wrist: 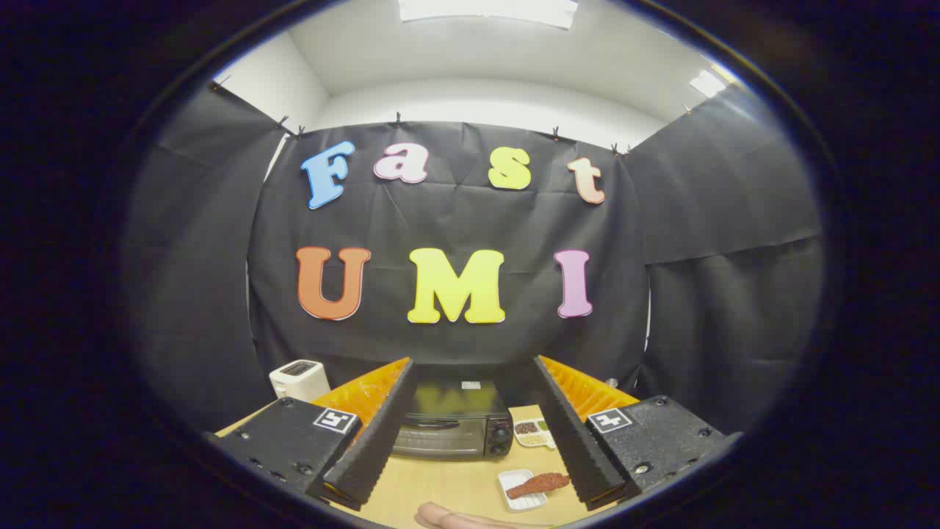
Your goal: Open the toaster oven, put the food inside, and close the toaster oven door.
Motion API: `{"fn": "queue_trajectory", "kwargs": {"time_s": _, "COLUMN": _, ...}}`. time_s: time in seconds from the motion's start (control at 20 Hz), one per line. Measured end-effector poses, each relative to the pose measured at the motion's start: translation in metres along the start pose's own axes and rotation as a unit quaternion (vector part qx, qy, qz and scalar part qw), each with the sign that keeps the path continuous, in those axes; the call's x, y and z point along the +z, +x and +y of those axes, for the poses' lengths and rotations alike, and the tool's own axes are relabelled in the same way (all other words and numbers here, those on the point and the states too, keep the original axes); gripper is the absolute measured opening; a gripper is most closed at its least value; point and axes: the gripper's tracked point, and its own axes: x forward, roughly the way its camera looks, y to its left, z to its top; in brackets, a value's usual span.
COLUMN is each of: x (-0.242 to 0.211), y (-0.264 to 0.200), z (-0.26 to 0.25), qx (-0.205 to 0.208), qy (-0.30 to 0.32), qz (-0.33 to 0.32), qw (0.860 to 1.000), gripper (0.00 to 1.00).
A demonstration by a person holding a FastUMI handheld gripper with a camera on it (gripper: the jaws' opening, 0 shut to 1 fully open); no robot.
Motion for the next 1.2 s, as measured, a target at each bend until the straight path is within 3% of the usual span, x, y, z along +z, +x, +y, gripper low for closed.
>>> {"fn": "queue_trajectory", "kwargs": {"time_s": 0.45, "x": 0.007, "y": 0.003, "z": -0.01, "qx": -0.007, "qy": -0.007, "qz": -0.007, "qw": 1.0, "gripper": 0.99}}
{"fn": "queue_trajectory", "kwargs": {"time_s": 0.7, "x": 0.001, "y": 0.029, "z": -0.004, "qx": 0.002, "qy": -0.001, "qz": -0.011, "qw": 1.0, "gripper": 0.99}}
{"fn": "queue_trajectory", "kwargs": {"time_s": 1.05, "x": -0.064, "y": 0.117, "z": 0.016, "qx": 0.012, "qy": -0.005, "qz": 0.06, "qw": 0.998, "gripper": 0.99}}
{"fn": "queue_trajectory", "kwargs": {"time_s": 1.2, "x": -0.111, "y": 0.159, "z": 0.027, "qx": 0.023, "qy": 0.004, "qz": 0.12, "qw": 0.993, "gripper": 0.99}}
